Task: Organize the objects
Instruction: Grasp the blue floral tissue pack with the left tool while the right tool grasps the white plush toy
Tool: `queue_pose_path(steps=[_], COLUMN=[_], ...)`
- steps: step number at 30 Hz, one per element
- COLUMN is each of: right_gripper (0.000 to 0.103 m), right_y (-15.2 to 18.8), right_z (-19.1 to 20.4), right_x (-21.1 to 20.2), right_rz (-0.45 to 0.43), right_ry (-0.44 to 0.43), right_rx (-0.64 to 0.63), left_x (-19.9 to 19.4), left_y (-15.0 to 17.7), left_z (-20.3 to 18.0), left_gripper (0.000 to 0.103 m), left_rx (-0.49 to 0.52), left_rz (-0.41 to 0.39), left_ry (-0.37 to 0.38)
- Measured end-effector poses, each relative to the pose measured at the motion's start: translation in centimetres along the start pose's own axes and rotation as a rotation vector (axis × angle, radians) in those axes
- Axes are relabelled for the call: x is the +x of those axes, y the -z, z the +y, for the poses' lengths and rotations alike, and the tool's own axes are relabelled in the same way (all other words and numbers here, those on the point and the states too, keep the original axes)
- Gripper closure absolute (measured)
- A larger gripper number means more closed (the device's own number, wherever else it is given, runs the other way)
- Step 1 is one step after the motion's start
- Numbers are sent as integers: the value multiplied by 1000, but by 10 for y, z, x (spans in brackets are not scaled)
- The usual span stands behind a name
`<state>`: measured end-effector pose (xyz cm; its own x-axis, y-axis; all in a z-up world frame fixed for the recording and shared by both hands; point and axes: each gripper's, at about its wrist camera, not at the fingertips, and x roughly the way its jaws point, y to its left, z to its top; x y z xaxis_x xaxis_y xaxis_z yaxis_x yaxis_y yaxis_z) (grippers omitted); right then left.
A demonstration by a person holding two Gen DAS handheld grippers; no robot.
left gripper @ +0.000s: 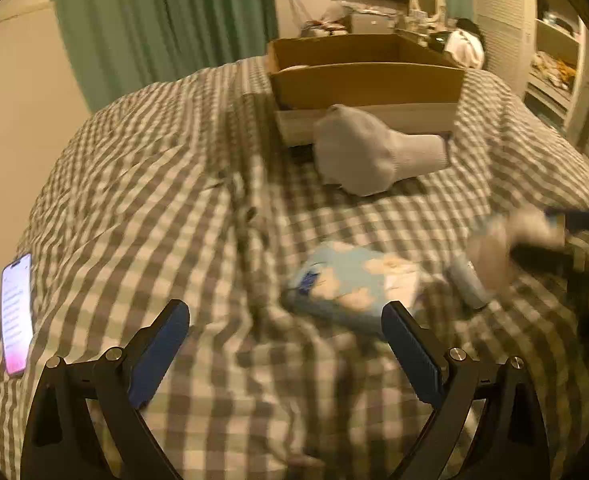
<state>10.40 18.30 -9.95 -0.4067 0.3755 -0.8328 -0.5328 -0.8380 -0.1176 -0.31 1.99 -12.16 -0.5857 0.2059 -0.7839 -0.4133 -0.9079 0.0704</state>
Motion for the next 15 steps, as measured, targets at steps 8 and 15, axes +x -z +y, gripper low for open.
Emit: queue_pose_path(steps=[8,15], right_gripper=[46,46], right_y=[-11,-6], right_z=[-27,-26], right_x=[10,22], right_rz=[-1,22], right_ry=[17,-10], right_rx=[62,61], left_x=[32,54], left_y=[-10,-15], left_z=[-24,-23], left_gripper=[4,11], left_rx=[49,-5], left_rz=[72,97], left_ry=[74,88])
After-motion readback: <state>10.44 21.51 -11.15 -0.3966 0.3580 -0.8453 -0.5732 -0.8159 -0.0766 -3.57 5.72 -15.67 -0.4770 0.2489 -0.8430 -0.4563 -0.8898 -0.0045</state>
